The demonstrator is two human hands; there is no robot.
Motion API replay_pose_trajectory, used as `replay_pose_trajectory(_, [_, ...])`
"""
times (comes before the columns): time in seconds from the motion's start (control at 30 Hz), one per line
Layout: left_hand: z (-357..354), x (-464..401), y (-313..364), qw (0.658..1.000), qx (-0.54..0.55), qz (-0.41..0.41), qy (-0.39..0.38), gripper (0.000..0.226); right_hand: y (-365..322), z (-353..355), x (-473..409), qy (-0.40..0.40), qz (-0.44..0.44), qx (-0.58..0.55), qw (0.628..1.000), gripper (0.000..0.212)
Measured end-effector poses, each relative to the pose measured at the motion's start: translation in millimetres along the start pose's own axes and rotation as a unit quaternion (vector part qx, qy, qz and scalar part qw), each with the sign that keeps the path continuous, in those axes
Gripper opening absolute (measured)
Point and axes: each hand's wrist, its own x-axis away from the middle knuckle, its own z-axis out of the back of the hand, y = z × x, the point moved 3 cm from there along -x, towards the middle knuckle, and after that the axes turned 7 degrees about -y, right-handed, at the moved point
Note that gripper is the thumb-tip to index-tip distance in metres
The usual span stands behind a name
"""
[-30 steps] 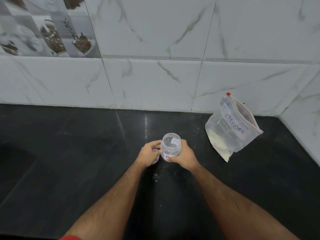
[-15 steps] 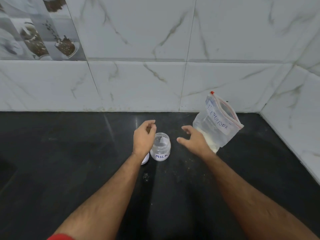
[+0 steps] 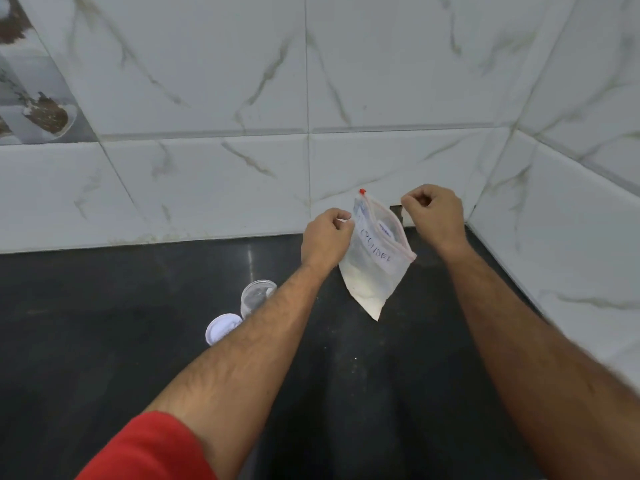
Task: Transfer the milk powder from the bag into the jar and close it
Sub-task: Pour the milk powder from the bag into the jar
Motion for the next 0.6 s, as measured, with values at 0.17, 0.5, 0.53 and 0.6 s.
replay_pose_trajectory(0.17, [-25, -28, 19, 0.998, -0.046, 0.048, -0.005, 0.026, 29, -2, -38, -0.063, -0.054, 0.057, 0.995, 0.014])
replay_pose_trajectory(0.5, [-58, -57, 29, 0.988, -0.113, 0.109, -0.003, 0.042, 59, -26, -69, -0.339, -0.170, 0.079, 0.922, 0.032])
replay_pose_trajectory(0.53, [-59, -58, 29, 0.986, -0.120, 0.112, -0.003, 0.045, 61, -28, -72, -0.346, -0.166, 0.085, 0.919, 0.030])
replay_pose_trajectory(0.6, [-61, -61, 30, 0.985, -0.132, 0.116, -0.001, 0.045, 63, -31, -78, -0.345, -0.148, 0.094, 0.922, 0.027])
